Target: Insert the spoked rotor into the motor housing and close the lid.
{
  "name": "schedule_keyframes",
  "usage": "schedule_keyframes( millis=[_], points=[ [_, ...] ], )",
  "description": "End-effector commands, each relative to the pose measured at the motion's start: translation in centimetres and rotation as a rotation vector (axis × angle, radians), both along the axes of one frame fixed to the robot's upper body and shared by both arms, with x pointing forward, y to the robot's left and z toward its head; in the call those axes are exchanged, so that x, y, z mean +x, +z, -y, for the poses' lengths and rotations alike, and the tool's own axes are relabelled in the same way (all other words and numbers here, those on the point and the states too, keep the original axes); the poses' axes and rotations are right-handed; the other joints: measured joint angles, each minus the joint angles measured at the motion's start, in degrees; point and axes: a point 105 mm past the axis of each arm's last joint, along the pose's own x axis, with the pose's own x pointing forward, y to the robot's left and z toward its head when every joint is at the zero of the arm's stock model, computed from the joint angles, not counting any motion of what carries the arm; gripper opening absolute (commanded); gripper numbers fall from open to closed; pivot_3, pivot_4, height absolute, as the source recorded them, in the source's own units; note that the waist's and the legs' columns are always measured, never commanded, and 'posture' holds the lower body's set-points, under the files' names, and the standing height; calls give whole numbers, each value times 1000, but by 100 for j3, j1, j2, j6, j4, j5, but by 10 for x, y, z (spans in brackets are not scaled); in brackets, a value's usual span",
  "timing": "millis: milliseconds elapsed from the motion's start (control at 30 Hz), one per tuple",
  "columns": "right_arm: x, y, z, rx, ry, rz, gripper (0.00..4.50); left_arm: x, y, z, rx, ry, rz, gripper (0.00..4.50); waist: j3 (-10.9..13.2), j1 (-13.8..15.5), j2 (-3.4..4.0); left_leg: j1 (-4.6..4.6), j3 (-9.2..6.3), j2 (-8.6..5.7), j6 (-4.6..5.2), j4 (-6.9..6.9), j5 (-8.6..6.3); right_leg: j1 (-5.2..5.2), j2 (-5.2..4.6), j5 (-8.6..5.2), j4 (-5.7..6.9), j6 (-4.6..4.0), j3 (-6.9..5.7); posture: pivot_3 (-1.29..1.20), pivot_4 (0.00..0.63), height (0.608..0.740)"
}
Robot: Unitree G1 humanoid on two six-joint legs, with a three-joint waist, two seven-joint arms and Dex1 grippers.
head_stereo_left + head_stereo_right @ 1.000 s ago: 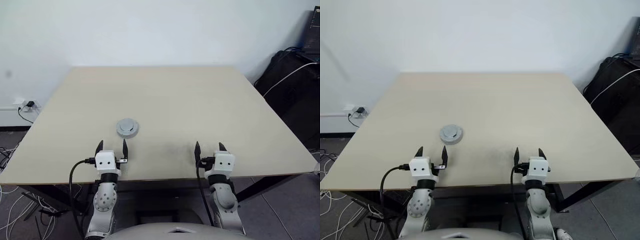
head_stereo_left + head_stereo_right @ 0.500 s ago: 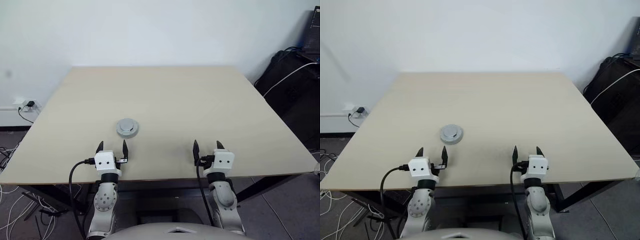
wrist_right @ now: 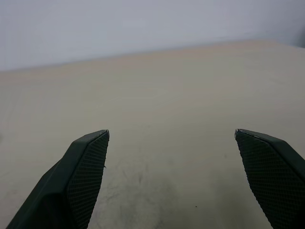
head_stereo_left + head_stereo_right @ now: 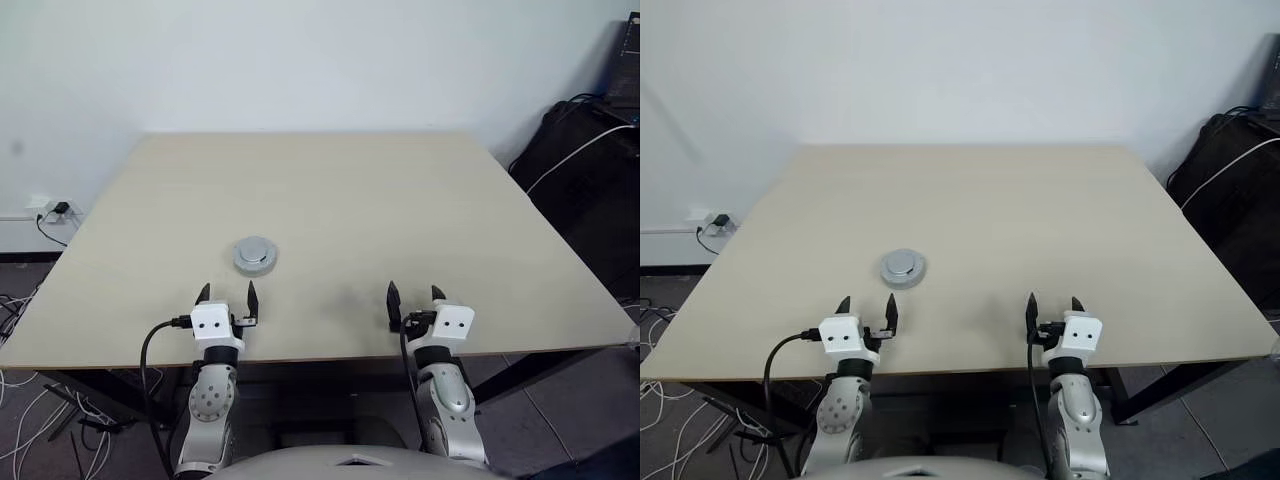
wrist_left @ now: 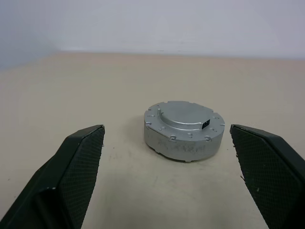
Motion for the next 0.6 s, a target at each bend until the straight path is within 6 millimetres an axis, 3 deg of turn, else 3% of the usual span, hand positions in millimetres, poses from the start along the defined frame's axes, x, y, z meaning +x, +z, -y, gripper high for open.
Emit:
schedule_keyframes(
  millis=[33, 600],
  points=[
    [7, 13, -2, -27, 15, 51, 4500, 3, 5, 5, -13, -6, 22, 4456, 0, 0, 0, 0, 0, 0, 0, 0, 0, 0, 0, 0, 0, 0, 0, 0, 0, 740],
    [6, 9, -3, -33, 22, 28, 4500, 1, 0, 9, -20, -21, -3, 4456, -1, -2, 1, 1, 1, -1, 0, 0, 0, 4, 1, 0, 0, 0, 1, 0, 0, 740]
  ],
)
